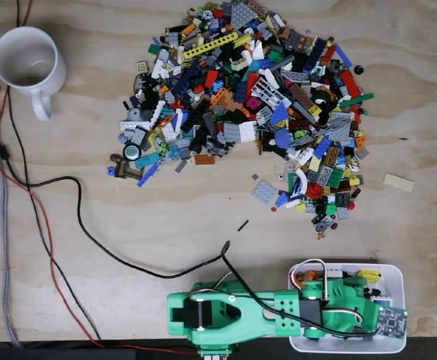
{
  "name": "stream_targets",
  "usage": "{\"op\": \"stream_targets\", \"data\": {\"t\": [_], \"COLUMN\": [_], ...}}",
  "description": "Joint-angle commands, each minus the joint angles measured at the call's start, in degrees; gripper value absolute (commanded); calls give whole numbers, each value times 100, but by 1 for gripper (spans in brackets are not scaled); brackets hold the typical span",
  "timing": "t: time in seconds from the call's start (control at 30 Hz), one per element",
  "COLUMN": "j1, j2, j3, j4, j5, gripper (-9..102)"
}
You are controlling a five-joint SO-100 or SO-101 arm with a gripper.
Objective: Find the closest Lego and put it in the bin.
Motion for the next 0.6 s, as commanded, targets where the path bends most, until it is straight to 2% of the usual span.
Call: {"op": "stream_targets", "data": {"t": [0.0,0.07,0.23,0.43,0.57], "j1": [-835,-1626,-3595,-5414,-6513], "j2": [413,431,316,9,-114], "j3": [-158,-369,-650,-439,-97], "j4": [-352,-334,-237,-62,-299], "j5": [229,272,229,316,536], "gripper": [4,0,0,0,0]}}
